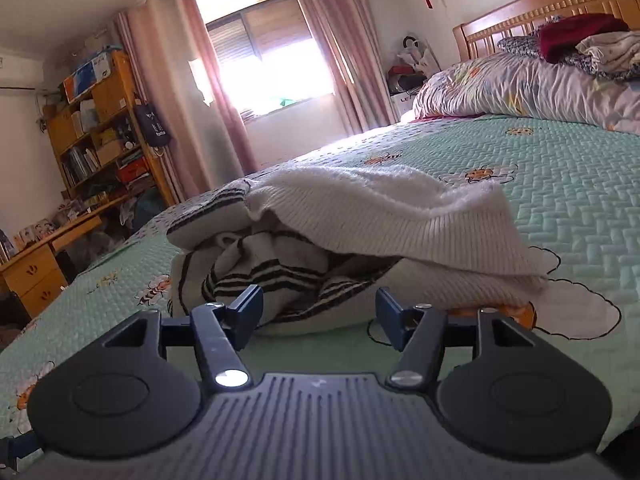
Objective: Fold clothes
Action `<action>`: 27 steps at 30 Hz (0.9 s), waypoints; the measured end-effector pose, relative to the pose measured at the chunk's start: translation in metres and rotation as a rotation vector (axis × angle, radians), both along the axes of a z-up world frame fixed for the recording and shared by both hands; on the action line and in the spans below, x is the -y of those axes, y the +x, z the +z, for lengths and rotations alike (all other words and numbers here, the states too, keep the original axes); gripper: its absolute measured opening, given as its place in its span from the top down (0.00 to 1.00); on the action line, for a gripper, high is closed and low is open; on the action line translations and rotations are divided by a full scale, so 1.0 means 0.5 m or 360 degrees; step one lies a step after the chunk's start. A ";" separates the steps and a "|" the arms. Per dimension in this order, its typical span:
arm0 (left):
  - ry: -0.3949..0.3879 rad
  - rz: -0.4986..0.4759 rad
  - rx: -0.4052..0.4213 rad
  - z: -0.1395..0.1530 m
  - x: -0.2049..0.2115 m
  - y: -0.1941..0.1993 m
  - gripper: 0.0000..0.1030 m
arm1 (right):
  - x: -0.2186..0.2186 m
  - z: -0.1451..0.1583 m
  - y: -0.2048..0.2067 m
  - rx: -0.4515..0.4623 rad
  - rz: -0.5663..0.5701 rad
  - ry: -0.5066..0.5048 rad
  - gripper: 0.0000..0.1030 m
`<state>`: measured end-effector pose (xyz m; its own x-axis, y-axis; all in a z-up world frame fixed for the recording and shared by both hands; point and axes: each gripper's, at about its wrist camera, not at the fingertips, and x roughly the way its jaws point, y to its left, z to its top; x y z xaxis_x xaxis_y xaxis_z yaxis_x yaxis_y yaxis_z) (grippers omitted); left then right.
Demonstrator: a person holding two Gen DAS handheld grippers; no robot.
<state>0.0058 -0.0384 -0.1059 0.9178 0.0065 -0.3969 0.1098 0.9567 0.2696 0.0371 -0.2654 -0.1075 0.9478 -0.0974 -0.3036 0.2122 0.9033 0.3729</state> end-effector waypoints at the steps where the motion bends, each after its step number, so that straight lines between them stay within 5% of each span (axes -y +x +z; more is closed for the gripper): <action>1: 0.0011 -0.0032 0.0043 0.015 0.016 -0.004 0.01 | 0.010 -0.001 -0.006 0.0013 0.0001 0.0017 0.37; 4: 0.0022 -0.0159 0.0063 0.039 0.065 0.005 0.01 | 0.045 -0.003 -0.018 0.0036 -0.0010 0.0064 0.31; 10: -0.0047 -0.0217 -0.0148 0.021 0.113 0.028 0.01 | 0.124 -0.022 -0.026 0.0033 -0.0001 0.0342 0.30; 16: -0.0058 -0.0200 -0.0210 0.026 0.141 0.029 0.01 | 0.155 -0.037 -0.053 0.0164 0.0159 0.0456 0.30; 27: -0.0025 -0.0286 -0.0170 0.053 0.200 -0.028 0.01 | 0.128 -0.026 -0.104 -0.0004 0.0095 0.0001 0.30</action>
